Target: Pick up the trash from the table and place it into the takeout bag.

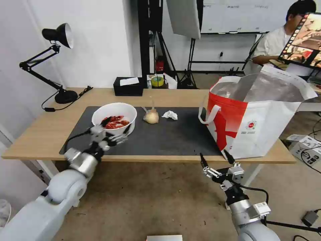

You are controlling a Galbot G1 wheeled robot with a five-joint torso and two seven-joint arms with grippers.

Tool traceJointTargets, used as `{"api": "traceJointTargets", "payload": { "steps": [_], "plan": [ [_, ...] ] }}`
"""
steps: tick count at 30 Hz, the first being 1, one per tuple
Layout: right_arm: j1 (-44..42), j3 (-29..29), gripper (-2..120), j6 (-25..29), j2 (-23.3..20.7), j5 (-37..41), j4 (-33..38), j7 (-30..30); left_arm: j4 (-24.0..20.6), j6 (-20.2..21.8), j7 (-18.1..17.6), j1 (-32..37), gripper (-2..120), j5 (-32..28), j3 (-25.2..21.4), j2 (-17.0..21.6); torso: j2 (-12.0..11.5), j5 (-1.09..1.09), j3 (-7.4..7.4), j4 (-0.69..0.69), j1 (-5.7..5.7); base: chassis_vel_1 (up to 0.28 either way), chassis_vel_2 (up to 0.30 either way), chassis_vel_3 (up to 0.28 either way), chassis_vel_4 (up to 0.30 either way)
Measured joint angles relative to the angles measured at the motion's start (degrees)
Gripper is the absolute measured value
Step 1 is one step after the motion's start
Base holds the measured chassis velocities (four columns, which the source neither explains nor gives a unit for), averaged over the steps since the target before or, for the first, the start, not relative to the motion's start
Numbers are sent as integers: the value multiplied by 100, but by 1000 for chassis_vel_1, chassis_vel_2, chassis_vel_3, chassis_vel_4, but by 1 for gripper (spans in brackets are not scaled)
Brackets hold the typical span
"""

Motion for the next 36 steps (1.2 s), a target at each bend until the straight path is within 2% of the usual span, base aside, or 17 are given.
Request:
{"api": "traceJointTargets", "payload": {
  "steps": [2,3,5,10,13,36],
  "plan": [
    [-4,-22,100,42,14,-70,-4,126,12,-154,15,433,100,194,-373,-133,0,2,0,2,0,0,0,0,0],
    [-4,-22,100,42,14,-70,-4,126,12,-154,15,433,100,194,-373,-133,0,2,0,2,0,0,0,0,0],
    [-92,-20,100,129,-5,-122,-13,300,72,-327,15,1044,100,310,-868,-438,0,0,0,-2,0,0,0,0,0],
    [-214,64,100,214,-95,-114,-51,376,165,-507,27,1496,100,305,-1271,-719,0,0,0,-1,0,0,0,0,0],
    [-316,143,100,253,-193,-19,-97,356,272,-686,168,1844,100,227,-1515,-861,0,2,0,-1,0,0,0,0,0],
    [-410,2,100,188,-405,215,-178,56,245,-735,338,2034,100,255,-1525,-1104,0,2,1,-3,1,0,0,0,0]
  ]
}}
